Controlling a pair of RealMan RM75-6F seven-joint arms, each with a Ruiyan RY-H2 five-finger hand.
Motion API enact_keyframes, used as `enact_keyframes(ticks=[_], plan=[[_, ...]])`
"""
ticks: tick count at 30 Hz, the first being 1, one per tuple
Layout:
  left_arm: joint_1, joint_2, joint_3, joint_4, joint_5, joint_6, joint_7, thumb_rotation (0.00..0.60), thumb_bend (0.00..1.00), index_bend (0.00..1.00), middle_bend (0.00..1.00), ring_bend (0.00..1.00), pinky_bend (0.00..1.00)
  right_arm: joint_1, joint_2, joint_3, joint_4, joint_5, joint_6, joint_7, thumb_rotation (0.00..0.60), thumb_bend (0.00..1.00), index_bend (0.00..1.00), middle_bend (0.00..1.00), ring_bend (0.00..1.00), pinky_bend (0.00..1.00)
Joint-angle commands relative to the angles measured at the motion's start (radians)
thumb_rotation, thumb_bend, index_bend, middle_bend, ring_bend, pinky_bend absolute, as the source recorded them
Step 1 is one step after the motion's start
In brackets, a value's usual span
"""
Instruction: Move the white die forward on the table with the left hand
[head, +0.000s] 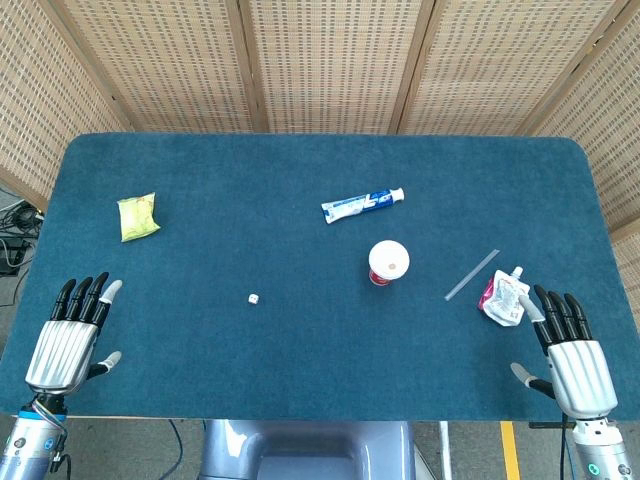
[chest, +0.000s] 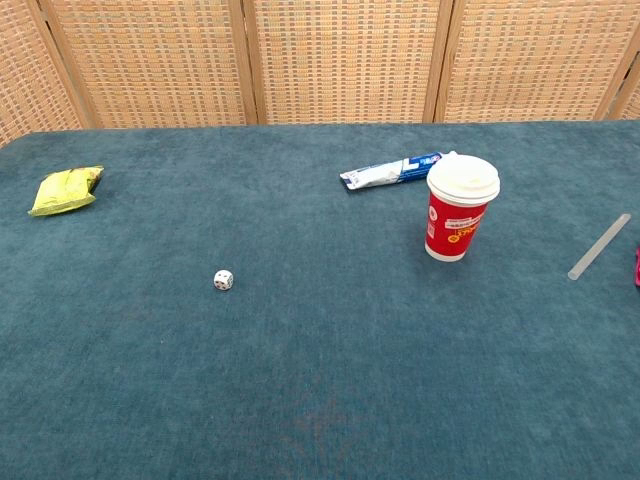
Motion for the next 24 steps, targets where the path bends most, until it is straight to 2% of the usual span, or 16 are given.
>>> enact_keyframes(ticks=[1,18,24], plan=[[-0.002,0.001,0.000,0.000,-0.003,-0.004,0.004,0.600,0.02,0.00,0.00,0.00,0.00,0.000,-0.002,0.001,0.002,0.001,0.000,0.000,0.600,0.08,0.00,0.00,0.00,0.00],[-0.012,-0.018,-0.015,0.022,-0.024,-0.013,-0.003,0.600,0.02,0.00,0.00,0.00,0.00,0.005,-0.010,0.010,0.008,0.024,-0.014,0.000,0.600,0.08,0.02,0.00,0.00,0.00],[-0.042,-0.047,-0.056,0.058,-0.029,-0.021,-0.047,0.600,0.03,0.00,0.00,0.00,0.00,0.007,-0.010,0.019,0.019,0.048,-0.021,0.020,0.600,0.08,0.03,0.00,0.00,0.00]])
